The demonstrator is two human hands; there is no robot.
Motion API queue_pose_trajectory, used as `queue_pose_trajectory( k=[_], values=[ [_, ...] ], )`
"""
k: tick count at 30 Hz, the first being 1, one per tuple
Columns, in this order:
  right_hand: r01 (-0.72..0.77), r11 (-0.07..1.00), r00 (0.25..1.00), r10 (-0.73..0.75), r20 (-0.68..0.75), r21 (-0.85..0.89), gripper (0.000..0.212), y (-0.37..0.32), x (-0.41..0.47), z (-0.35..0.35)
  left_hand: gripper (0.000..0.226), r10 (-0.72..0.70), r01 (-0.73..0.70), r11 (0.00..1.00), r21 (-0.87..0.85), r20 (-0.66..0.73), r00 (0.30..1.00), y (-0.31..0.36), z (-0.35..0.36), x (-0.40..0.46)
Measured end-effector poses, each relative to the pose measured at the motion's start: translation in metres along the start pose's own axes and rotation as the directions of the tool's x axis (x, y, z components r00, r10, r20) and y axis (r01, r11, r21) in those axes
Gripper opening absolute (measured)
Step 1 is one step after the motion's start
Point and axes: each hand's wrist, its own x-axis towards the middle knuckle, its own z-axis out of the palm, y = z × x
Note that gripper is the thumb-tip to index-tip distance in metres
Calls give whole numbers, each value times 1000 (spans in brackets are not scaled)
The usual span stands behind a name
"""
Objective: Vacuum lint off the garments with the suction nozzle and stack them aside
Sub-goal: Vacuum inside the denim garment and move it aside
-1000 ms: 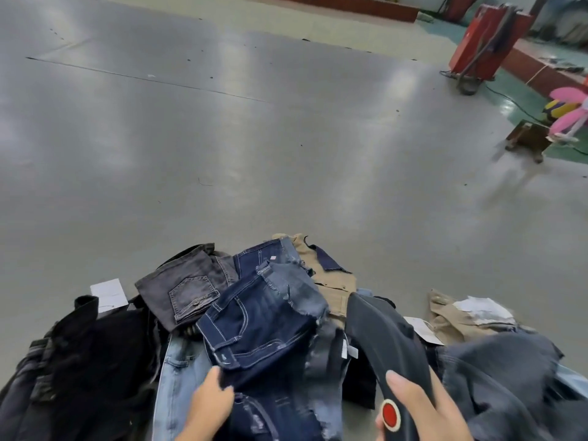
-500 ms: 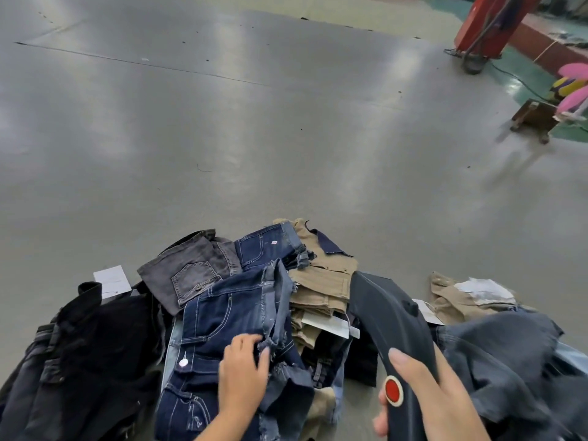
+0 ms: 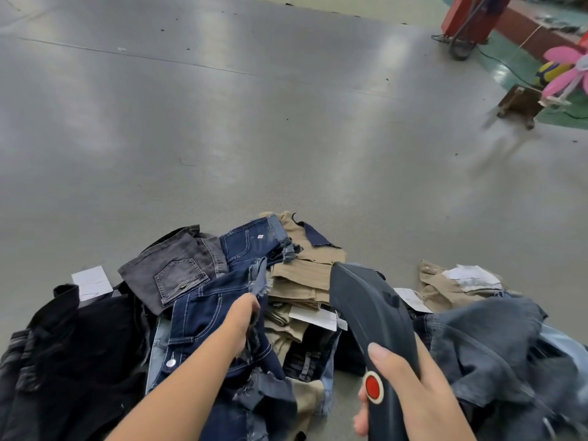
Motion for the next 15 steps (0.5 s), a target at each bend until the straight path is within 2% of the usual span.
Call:
queue_pose_trajectory(
  k=[1, 2, 3, 5, 7, 12, 15],
  values=[
    [-2, 1000, 1000, 2, 13, -8, 37, 1, 0, 0, 26, -26, 30, 986, -162, 26, 999, 2, -4, -6],
    [-6, 1000, 1000, 6, 22, -19, 37, 2, -1, 1, 28, -28, 37, 967, -251, 39, 999, 3, -8, -12],
    [-13, 999, 999, 14, 33, -31, 36, 5, 0, 1, 30, -10, 17, 969, -246, 29, 1000, 3, -12, -19],
    [-46, 998, 997, 48, 54, -40, 31, 14, 0, 2, 27, 74, -76, 994, -77, -36, 997, -3, -20, -30],
    [-105, 994, 992, 107, 68, -32, 23, 26, 3, 4, 27, 170, -171, 985, -6, -62, 983, -12, -24, -38],
    [-263, 960, 959, 271, 83, -98, 17, 63, 7, 11, 43, 131, -127, 985, -118, 23, 991, -29, -26, -70],
    [-313, 942, 942, 324, 90, -120, 25, 80, 7, 16, 26, 208, -198, 971, -135, 60, 976, -37, -23, -87]
  ],
)
